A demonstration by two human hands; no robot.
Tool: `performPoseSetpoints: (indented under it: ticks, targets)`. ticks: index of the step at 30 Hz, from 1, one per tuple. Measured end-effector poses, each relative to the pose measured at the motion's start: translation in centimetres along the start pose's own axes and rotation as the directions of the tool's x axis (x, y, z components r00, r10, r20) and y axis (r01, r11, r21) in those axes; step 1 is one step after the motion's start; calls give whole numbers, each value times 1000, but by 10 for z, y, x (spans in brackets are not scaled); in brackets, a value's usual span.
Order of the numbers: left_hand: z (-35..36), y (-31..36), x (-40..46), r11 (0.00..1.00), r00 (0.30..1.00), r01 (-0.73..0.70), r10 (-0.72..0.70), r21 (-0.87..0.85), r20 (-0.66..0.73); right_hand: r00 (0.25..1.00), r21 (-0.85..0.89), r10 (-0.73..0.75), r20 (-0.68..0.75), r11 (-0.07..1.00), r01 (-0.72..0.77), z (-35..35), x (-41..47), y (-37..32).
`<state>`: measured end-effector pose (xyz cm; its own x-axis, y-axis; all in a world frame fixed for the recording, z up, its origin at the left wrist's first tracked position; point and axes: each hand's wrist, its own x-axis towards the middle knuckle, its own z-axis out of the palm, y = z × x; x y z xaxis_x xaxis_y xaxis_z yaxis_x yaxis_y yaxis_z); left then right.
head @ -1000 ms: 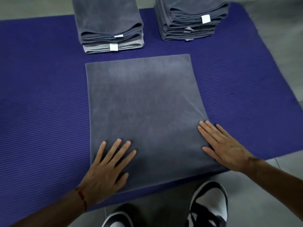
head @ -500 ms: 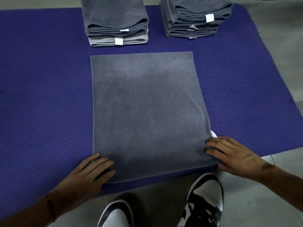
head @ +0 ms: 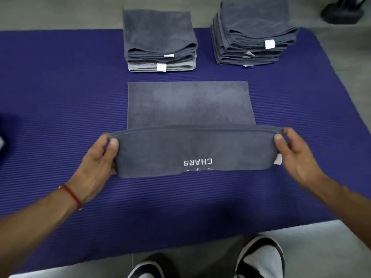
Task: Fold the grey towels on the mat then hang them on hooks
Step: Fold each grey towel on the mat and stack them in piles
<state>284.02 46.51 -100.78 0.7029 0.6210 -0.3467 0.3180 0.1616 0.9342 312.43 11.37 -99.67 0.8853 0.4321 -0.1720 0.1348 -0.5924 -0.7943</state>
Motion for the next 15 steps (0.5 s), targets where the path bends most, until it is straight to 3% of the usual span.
performPoseSetpoints:
  ticks: [3, 6, 11, 13, 15]
  targets:
    - [4, 1, 7, 979, 989, 143, -135, -143, 66, 999, 20, 5, 51, 1000, -6, 6, 10, 3]
    - [-2, -2, -1, 953, 959, 268, -250, -140, 136, 995, -44, 11, 95, 999, -7, 4, -1, 15]
    - [-21, -2, -31, 909, 876, 412, -376, -62, 303, 989, -306, 18, 148, 951, 29, -11, -33, 36]
    - [-24, -4, -48, 885, 824, 464, -423, -21, 376, 990, -330, 28, 137, 944, 19, -14, -49, 46]
    - [-25, -6, -65, 861, 808, 508, -465, -26, 361, 991, -318, 50, 127, 948, -7, -15, -64, 59]
